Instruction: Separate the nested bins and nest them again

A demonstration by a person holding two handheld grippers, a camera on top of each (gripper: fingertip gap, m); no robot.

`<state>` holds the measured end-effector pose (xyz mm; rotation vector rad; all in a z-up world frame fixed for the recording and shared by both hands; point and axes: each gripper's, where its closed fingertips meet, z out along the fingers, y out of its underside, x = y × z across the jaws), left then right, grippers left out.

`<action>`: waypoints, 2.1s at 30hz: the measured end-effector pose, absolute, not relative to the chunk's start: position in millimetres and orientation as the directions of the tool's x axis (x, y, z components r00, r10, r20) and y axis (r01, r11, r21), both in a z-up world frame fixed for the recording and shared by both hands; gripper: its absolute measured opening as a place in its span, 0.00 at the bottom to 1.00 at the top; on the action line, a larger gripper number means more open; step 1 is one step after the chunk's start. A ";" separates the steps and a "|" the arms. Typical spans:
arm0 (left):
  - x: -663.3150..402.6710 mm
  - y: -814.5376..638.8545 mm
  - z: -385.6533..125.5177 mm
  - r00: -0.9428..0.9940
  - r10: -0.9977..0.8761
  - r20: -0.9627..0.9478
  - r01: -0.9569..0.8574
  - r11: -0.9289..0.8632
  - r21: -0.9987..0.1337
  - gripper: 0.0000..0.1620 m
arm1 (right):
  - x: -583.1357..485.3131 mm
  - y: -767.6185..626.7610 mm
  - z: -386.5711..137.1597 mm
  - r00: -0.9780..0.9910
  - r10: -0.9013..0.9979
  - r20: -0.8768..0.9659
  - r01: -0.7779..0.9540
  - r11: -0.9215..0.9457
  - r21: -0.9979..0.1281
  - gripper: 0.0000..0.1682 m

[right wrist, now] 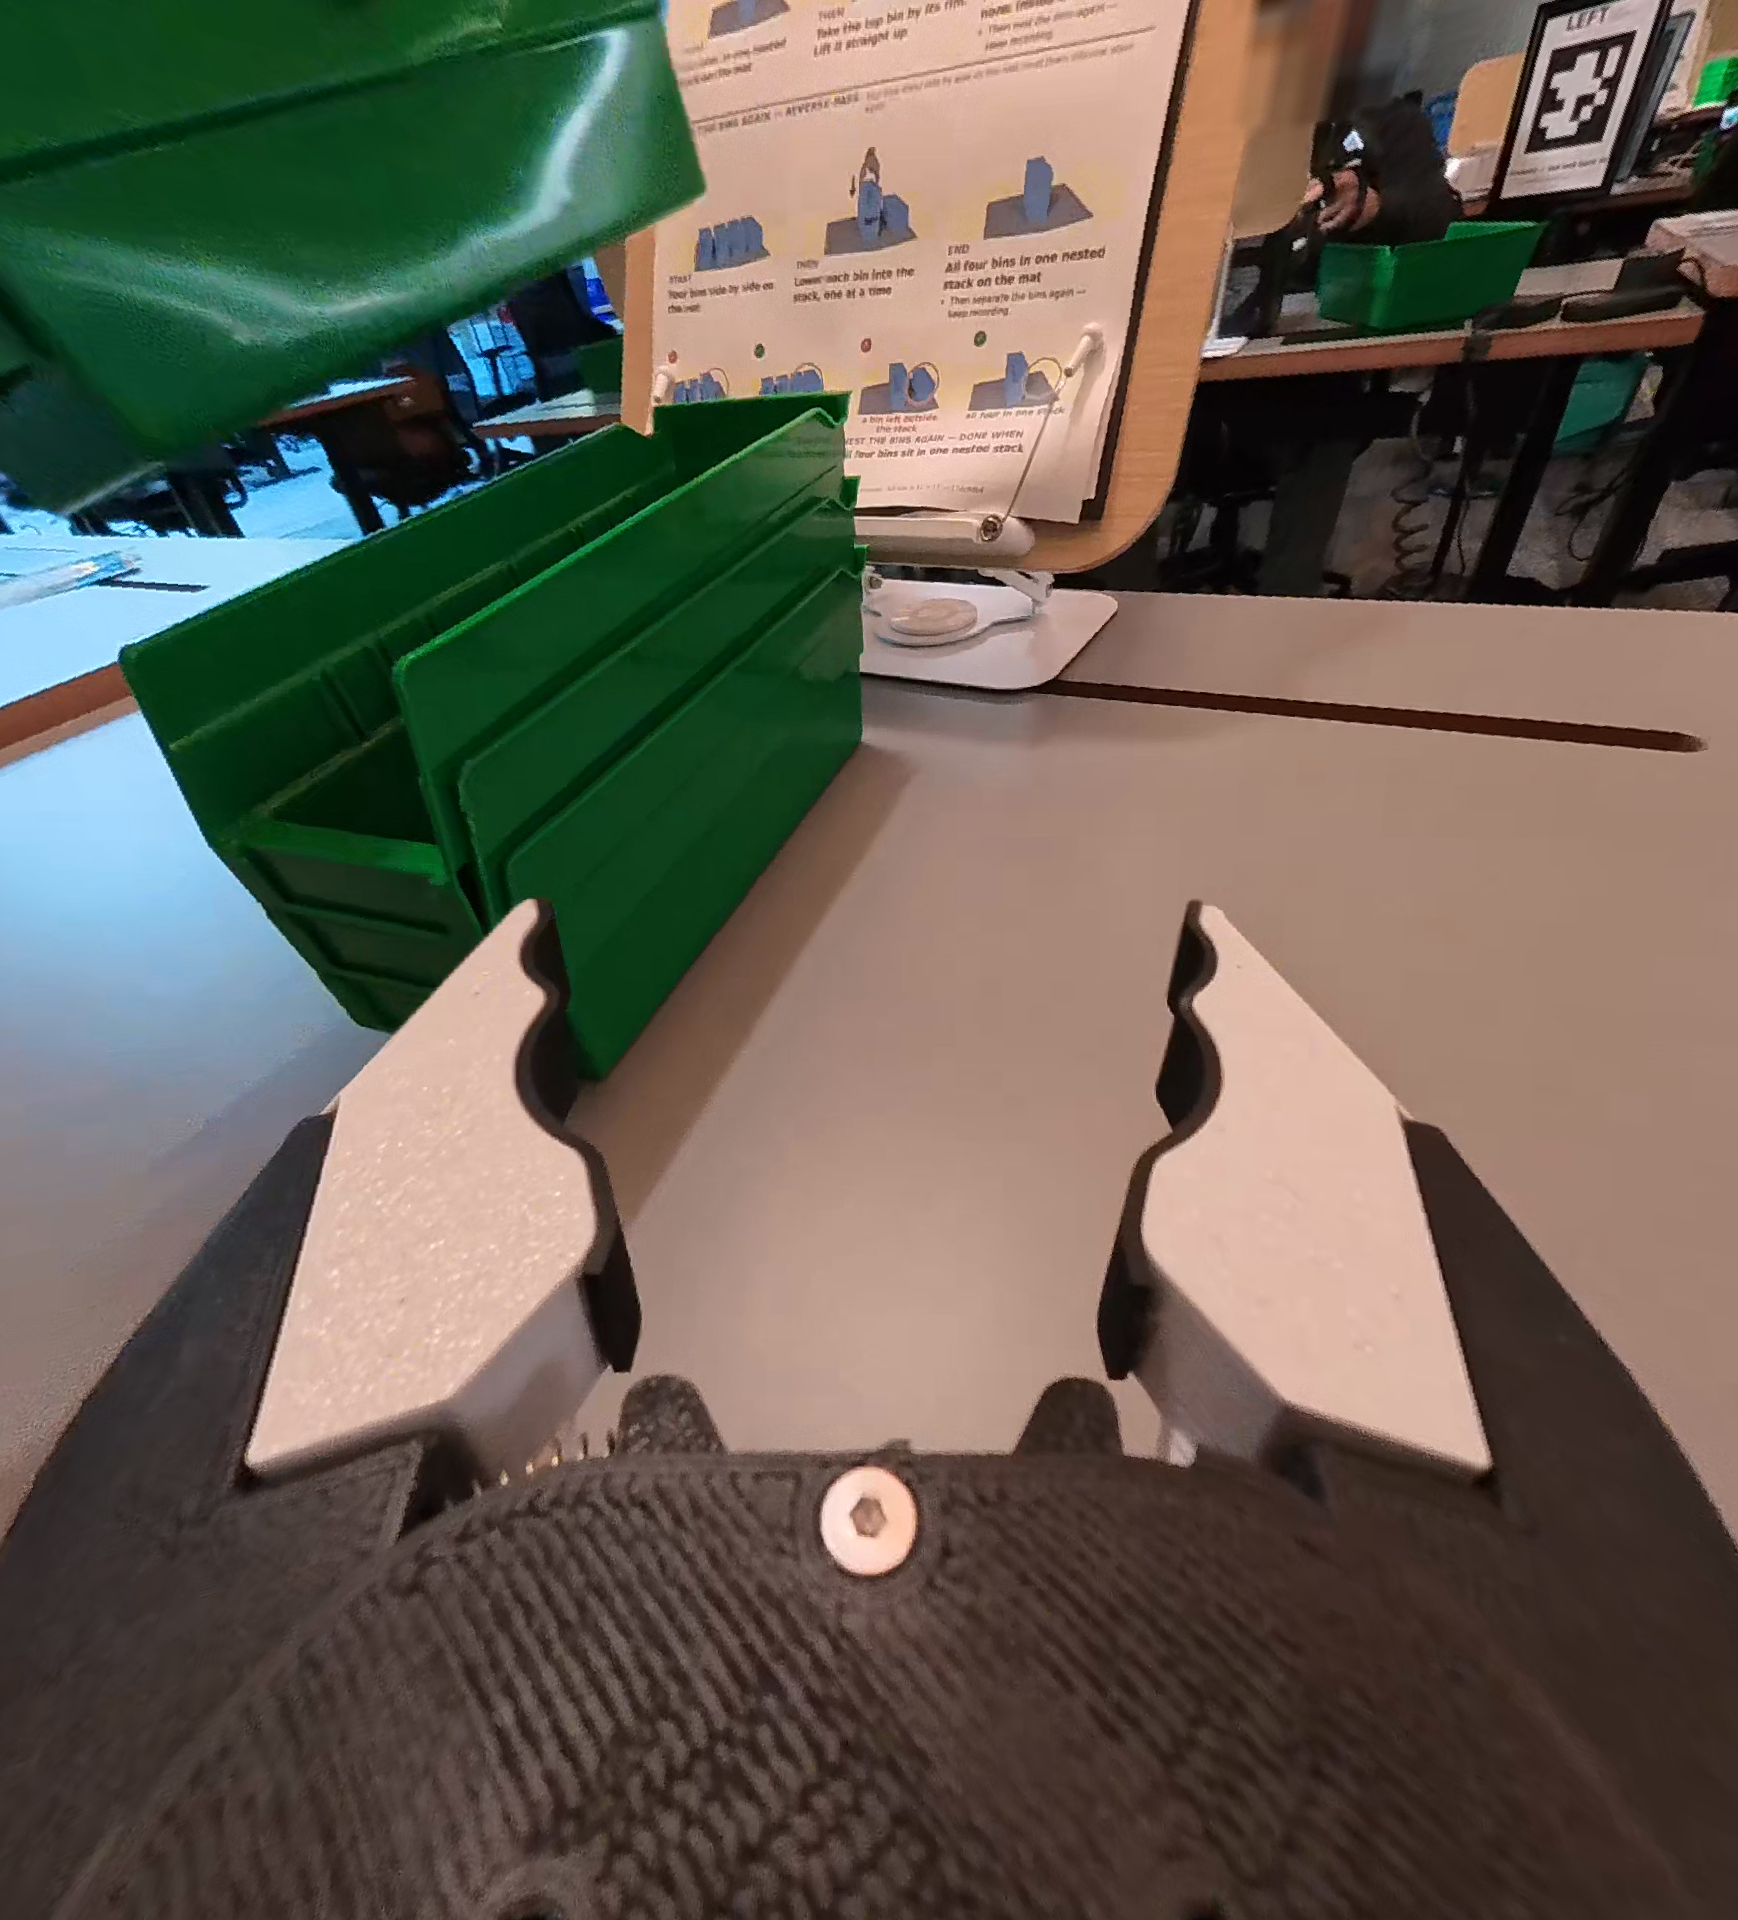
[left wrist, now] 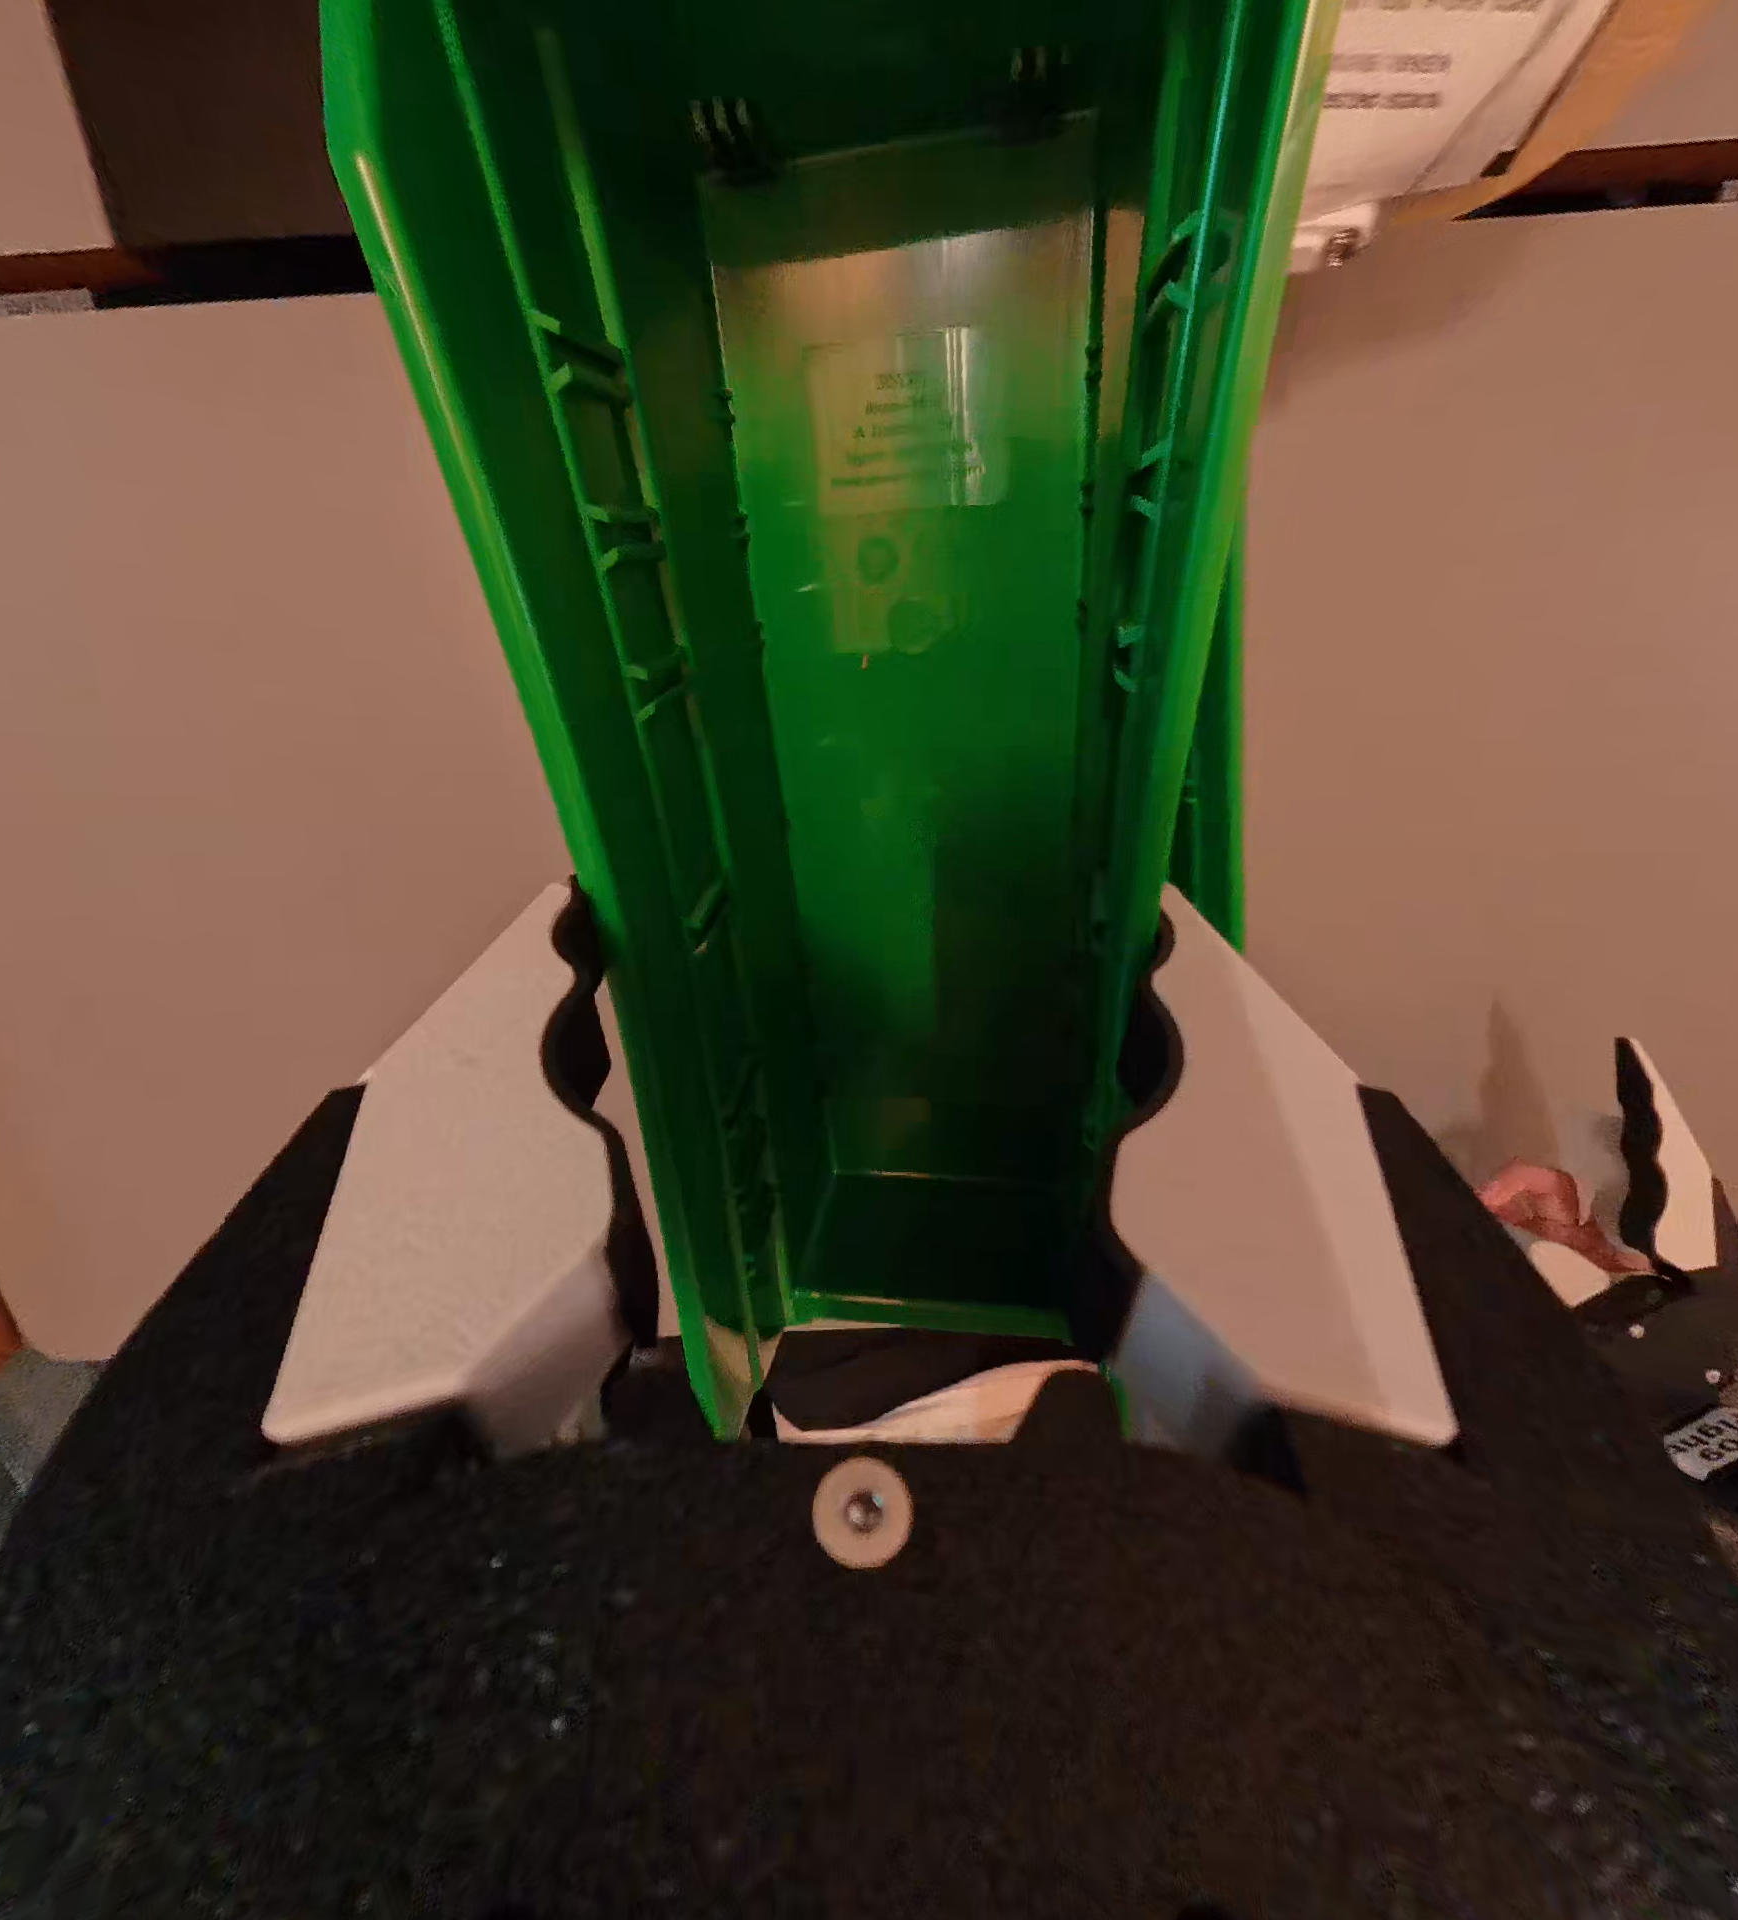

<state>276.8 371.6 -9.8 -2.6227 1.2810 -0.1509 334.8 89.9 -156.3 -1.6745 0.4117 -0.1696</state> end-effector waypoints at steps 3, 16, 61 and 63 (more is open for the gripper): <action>295.5 353.9 -18.7 0.631 -0.775 0.029 -0.747 -0.618 -0.247 0.61 | 343.6 81.0 -153.0 0.912 -0.390 -0.125 -0.170 -0.084 -0.982 0.69; 334.8 327.9 -39.2 0.679 -0.734 0.015 -0.686 -0.641 -0.345 0.61 | 362.1 64.5 -146.4 0.886 -0.421 -0.195 -0.219 -0.009 -0.976 0.69; 319.2 324.8 -78.1 0.694 -0.707 -0.134 -0.685 -0.592 -0.425 0.60 | 343.3 83.1 -151.0 0.906 -0.371 -0.202 -0.225 -0.021 -0.974 0.67; 320.1 324.5 -80.3 0.689 -0.711 -0.143 -0.695 -0.592 -0.408 0.61 | 344.5 81.7 -151.0 0.906 -0.375 -0.196 -0.221 -0.024 -0.975 0.67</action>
